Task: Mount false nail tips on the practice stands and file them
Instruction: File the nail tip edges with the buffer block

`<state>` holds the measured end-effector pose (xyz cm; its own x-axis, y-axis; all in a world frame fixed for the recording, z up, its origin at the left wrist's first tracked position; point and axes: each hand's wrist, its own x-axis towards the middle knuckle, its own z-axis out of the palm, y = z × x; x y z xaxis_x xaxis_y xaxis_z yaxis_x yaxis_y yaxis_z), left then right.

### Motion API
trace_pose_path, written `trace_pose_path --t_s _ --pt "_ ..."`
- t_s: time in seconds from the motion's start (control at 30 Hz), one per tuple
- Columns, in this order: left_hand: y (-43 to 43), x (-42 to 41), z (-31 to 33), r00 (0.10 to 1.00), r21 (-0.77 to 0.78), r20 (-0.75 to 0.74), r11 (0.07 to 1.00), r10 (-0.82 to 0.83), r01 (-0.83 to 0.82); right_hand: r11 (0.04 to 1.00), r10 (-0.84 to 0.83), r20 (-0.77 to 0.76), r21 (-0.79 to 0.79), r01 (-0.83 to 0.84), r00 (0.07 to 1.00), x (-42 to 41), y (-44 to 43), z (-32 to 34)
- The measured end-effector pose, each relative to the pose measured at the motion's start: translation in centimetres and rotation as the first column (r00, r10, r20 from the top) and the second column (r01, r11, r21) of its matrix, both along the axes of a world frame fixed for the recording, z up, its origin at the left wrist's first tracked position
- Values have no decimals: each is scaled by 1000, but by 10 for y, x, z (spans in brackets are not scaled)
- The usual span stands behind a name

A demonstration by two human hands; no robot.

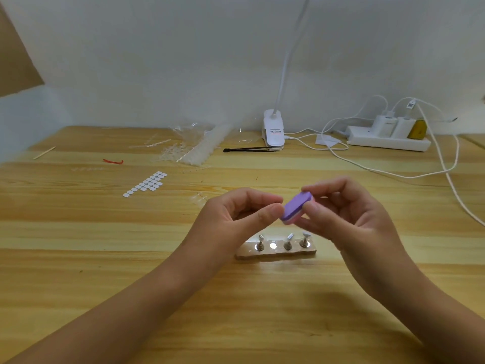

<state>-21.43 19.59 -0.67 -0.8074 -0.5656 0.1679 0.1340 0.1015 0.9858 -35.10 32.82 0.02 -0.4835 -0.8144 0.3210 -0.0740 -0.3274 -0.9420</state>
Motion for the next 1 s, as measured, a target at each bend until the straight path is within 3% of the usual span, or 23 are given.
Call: trace_pose_path --t_s 0.1,0.2,0.57,0.67,0.77,0.9,1.0 --pt "2 0 0 1000 3 3 1000 -7 6 996 42 -44 77 -38 998 4 0 -2" --pt "0 -1 1 999 20 -12 999 34 -33 999 -40 2 -19 40 999 2 0 0" --pt "1 -2 3 999 24 -13 999 43 -43 999 -11 -7 41 11 1000 6 -2 1" --pt "1 -2 4 998 15 -11 998 55 -54 998 -67 32 -17 68 997 6 -2 1" --pt "0 -2 4 999 5 -7 999 54 -54 999 7 -9 44 -7 1000 10 -3 0" --pt "-1 -1 4 998 -6 -18 998 65 -65 997 -66 61 -27 68 996 9 -3 1" --pt "-1 -1 2 999 -14 -12 999 44 -44 999 4 45 33 -6 999 9 -4 1"
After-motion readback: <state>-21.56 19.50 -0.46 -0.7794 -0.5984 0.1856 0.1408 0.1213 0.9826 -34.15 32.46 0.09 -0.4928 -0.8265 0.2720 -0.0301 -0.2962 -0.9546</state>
